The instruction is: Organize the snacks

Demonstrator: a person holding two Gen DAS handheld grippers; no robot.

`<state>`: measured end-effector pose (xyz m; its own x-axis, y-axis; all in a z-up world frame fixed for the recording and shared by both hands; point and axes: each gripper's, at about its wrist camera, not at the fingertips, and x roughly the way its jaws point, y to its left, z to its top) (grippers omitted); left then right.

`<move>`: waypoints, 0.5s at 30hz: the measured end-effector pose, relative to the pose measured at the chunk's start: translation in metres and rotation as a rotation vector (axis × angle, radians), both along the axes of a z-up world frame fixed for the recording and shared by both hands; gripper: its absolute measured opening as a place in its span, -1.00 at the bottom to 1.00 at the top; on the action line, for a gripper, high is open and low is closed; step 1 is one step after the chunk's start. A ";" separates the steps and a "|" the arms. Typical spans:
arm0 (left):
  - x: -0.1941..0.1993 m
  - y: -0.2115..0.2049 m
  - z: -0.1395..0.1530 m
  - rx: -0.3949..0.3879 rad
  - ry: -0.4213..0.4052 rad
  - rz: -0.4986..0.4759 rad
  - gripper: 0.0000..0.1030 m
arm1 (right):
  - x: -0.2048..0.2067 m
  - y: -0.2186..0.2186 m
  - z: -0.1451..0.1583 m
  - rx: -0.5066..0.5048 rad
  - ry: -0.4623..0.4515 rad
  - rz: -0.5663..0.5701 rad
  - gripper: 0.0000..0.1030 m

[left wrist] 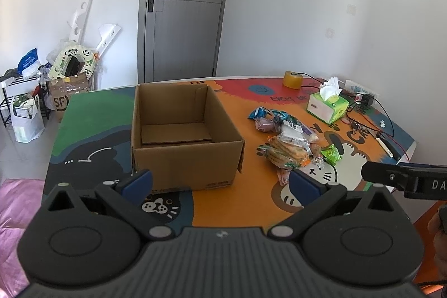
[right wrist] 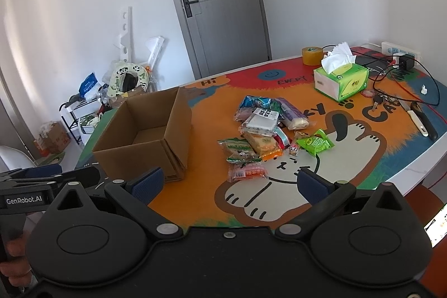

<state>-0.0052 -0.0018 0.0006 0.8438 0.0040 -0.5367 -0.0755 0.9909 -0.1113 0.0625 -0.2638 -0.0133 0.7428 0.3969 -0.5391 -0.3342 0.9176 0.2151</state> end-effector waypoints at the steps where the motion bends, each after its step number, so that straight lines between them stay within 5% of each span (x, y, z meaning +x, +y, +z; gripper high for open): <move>1: 0.000 0.000 0.000 0.001 0.000 -0.001 1.00 | 0.000 0.000 0.000 -0.001 0.000 0.000 1.00; 15: 0.000 -0.004 0.001 0.000 0.001 -0.013 1.00 | 0.000 0.000 0.001 0.003 -0.004 0.001 1.00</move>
<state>-0.0056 -0.0056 0.0014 0.8434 -0.0067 -0.5373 -0.0628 0.9919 -0.1108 0.0626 -0.2637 -0.0126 0.7447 0.3989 -0.5351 -0.3357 0.9168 0.2162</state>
